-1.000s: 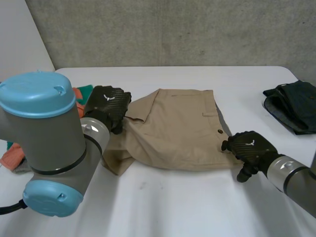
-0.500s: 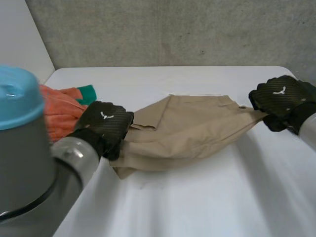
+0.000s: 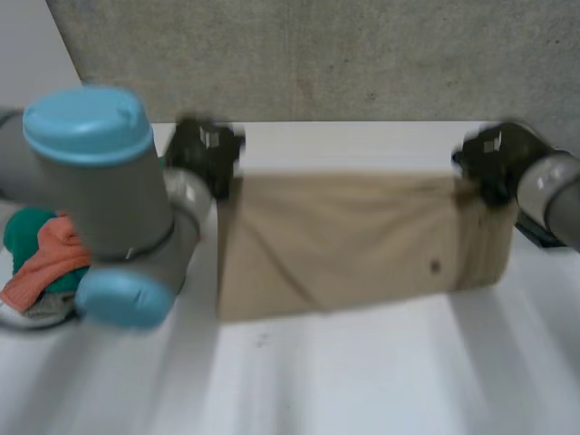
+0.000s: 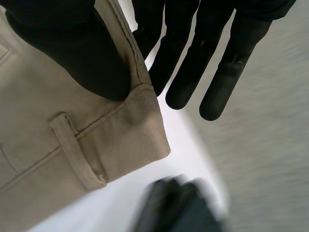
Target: Fold the laundry.
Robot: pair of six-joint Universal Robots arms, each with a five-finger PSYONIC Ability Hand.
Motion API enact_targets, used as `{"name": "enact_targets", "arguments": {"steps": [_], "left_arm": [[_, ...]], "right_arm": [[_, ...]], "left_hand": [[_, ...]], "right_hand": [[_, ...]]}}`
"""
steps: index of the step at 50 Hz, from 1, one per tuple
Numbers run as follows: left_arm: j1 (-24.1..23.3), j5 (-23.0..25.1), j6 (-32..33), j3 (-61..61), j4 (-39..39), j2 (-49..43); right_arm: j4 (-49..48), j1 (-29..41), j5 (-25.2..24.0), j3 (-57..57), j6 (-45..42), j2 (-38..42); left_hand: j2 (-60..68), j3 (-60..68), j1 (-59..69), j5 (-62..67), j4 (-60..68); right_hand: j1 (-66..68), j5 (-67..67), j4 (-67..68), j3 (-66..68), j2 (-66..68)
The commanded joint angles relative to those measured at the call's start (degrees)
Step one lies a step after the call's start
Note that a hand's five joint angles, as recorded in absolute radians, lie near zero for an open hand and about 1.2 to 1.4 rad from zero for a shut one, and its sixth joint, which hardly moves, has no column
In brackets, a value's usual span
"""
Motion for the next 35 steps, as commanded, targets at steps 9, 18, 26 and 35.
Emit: {"name": "enact_targets", "arguments": {"steps": [9,18,26,35], "left_arm": [[4.2,6.7,-1.6,18.8,31.1,0.7],[4.1,6.4,-2.4,2.7,28.5,3.4],[3.9,6.8,-2.5,-12.3,27.5,1.1],[0.7,6.1,-2.5,-19.7,13.6,1.6]], "right_arm": [[-39.8,4.3,6.1,-10.4,13.8,-0.6],[-37.7,5.3,4.6,-8.2,14.2,3.1],[-31.3,5.2,2.9,-2.3,12.9,14.9],[-27.6,5.8,3.7,6.9,5.4,15.5]], "left_hand": [[11.3,11.6,14.5,15.2,11.2],[11.3,11.6,14.5,15.2,11.2],[11.3,11.6,14.5,15.2,11.2],[11.3,11.6,14.5,15.2,11.2]], "right_hand": [[16.6,12.0,11.3,11.9,13.0],[16.6,12.0,11.3,11.9,13.0],[16.6,12.0,11.3,11.9,13.0],[16.6,12.0,11.3,11.9,13.0]]}}
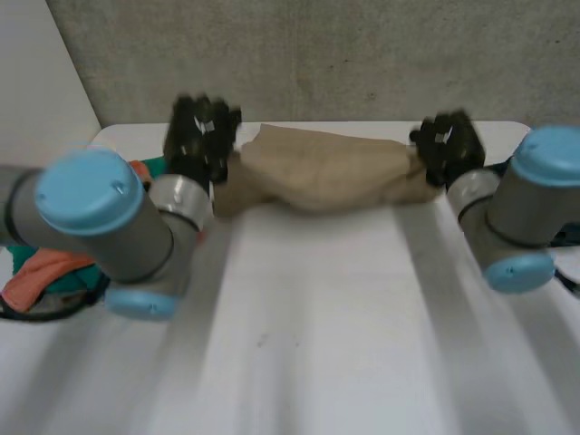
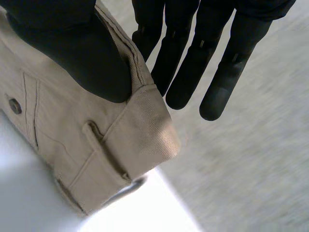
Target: Fold the laundry.
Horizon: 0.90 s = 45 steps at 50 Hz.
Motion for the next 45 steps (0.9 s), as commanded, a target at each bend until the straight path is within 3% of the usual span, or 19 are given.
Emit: {"name": "enact_targets", "arguments": {"steps": [1,10,14,17,21,26,31,32,33,34,42,45], "left_arm": [[-2.8,-0.8,0.0,-4.5,-14.5,4.1],[-4.2,-3.7,0.6,-9.6,-39.5,19.7],[-9.6,-3.1,0.5,-13.0,-58.6,27.0],[-12.5,-3.0,0.5,-14.5,-63.3,28.4],[-13.4,-3.3,0.8,-14.5,-57.6,26.9],[-13.3,-3.4,0.9,-11.1,-49.8,19.3],[-12.6,-3.7,1.0,-5.0,-46.0,12.7],[-12.3,-3.6,1.1,-4.0,-46.0,12.1],[-11.9,-3.3,1.3,-2.3,-45.4,11.1],[-11.7,-3.1,1.6,-1.5,-45.1,10.4],[-8.2,-1.5,9.4,7.9,-34.2,1.0],[-7.1,3.9,13.2,10.9,-29.8,-4.2]], "right_arm": [[3.8,0.2,0.6,7.2,-5.6,-2.6],[27.9,-0.3,0.2,13.9,-12.0,-21.1],[44.0,-0.5,0.4,19.6,-19.5,-30.1],[47.6,-3.0,0.2,25.2,-27.4,-34.6],[45.1,-6.7,0.2,29.3,-32.0,-35.6],[39.4,-7.7,-0.2,30.0,-28.7,-34.3],[34.4,-7.0,-0.1,29.9,-24.4,-27.2],[33.9,-7.0,-0.2,30.1,-24.0,-26.7],[33.0,-6.9,-0.2,30.4,-23.4,-26.5],[32.7,-6.9,-0.2,30.6,-23.3,-26.5],[29.7,-6.1,-0.7,32.4,-23.2,-26.6],[28.3,-6.1,-1.5,33.2,-23.1,-26.7]], "left_hand": [[11.3,11.6,14.5,13.7,11.2],[11.3,11.6,14.5,13.7,11.2],[11.3,11.6,14.5,13.7,11.2],[11.3,11.6,14.5,13.7,11.2],[11.3,11.6,14.5,13.7,11.2],[11.3,11.6,14.5,13.7,11.2],[11.3,11.6,14.5,13.7,11.2],[-3.3,-3.0,-0.1,-1.0,-3.5],[-48.9,-48.6,-45.7,-46.6,-49.1],[-58.7,-58.4,-55.5,-56.3,-58.8],[-55.5,-55.1,-52.2,-53.1,-55.6],[-54.6,-54.3,-51.4,-52.3,-54.8]], "right_hand": [[16.6,11.7,11.3,11.8,13.0],[16.6,11.7,11.3,11.8,13.0],[16.6,11.7,11.3,11.8,13.0],[16.6,11.7,11.3,11.8,13.0],[16.6,11.7,11.3,11.8,13.0],[16.6,11.7,11.3,11.8,13.0],[16.6,11.7,11.3,11.8,13.0],[16.6,11.7,11.3,11.8,13.0],[16.6,11.7,11.3,11.8,13.0],[16.6,11.7,11.3,11.8,13.0],[16.6,11.7,11.3,11.8,13.0],[16.6,11.7,11.3,11.8,13.0]]}}
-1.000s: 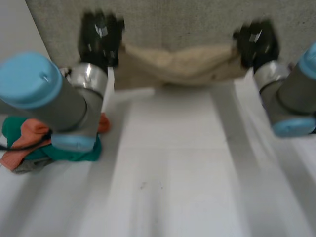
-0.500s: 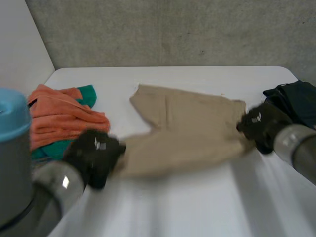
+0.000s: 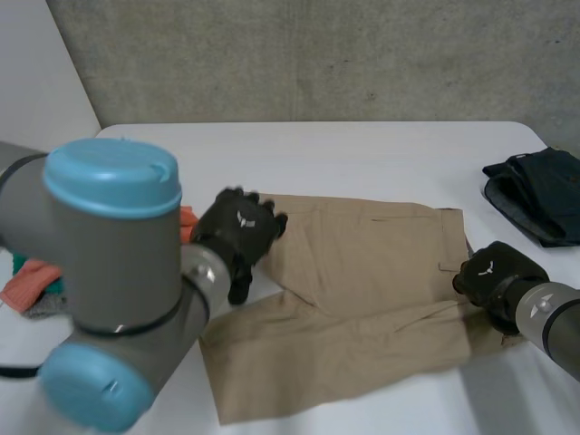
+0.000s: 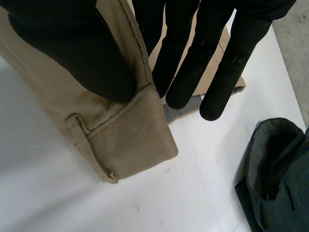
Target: Fold the laundry.
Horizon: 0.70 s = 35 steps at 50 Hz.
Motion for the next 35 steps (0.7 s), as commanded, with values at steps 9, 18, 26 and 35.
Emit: {"name": "enact_targets", "arguments": {"steps": [9,18,26,35], "left_arm": [[8.3,23.9,7.2,17.9,11.4,-23.8],[10.5,25.4,5.3,31.3,4.4,-35.4],[10.3,22.7,5.0,33.2,2.3,-35.9],[10.4,17.2,5.4,16.6,2.5,-20.9]], "right_arm": [[-6.2,0.4,-1.9,3.5,-0.1,-0.7],[-6.4,0.1,-2.0,3.8,-0.1,-0.7],[-8.2,-0.3,-2.0,3.5,-0.1,-0.7],[-8.3,-0.4,-2.1,3.2,-0.2,-0.7]], "left_hand": [[9.1,8.8,10.7,9.5,9.4],[11.2,11.0,12.9,11.7,11.6],[66.4,66.2,68.0,66.8,66.7],[66.4,66.2,68.0,66.8,66.7]], "right_hand": [[16.6,11.6,11.3,11.8,13.0],[16.6,11.6,11.3,11.8,13.0],[16.6,11.6,11.3,11.8,13.0],[16.6,11.6,11.3,11.8,13.0]]}}
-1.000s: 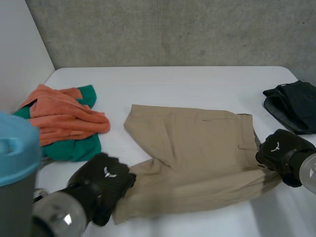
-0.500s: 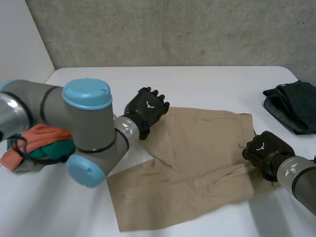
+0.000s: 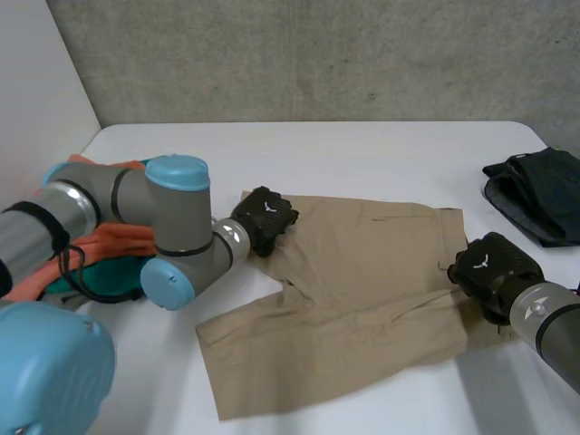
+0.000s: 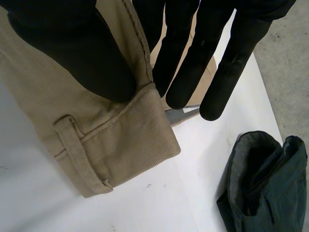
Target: Fold the laundry.
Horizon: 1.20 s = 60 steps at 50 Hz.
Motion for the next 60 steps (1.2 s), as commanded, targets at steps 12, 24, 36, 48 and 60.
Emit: {"name": "enact_targets", "arguments": {"steps": [12,24,36,48,60], "left_arm": [[1.3,-4.1,0.3,-33.4,4.1,25.2],[1.0,-10.7,0.3,-38.7,4.3,27.9],[-6.8,-14.3,-7.9,-46.4,3.2,44.4],[-15.8,-17.7,-20.7,-51.4,-5.1,39.8],[-14.9,-23.1,-20.5,-49.2,4.9,34.7]], "right_arm": [[0.0,0.5,0.0,0.7,0.0,0.1],[0.0,0.6,0.1,0.9,0.4,-0.1],[0.4,0.2,-0.2,0.2,4.2,-2.1],[0.4,0.0,-0.2,0.1,4.5,-2.5],[1.3,-0.2,-1.7,0.6,4.6,-7.5]], "left_hand": [[11.9,12.0,15.2,16.5,11.4],[-21.2,-21.0,-17.8,-16.6,-21.6],[-41.3,-41.1,-37.9,-36.6,-41.7],[-40.4,-40.3,-37.0,-35.8,-40.9],[11.8,12.0,15.2,16.5,11.4]], "right_hand": [[16.6,11.6,11.3,11.8,13.0],[16.6,11.6,11.3,11.8,13.0],[16.6,11.6,11.3,11.8,13.0],[16.6,11.6,11.3,11.8,13.0],[16.6,11.6,11.3,11.8,13.0]]}}
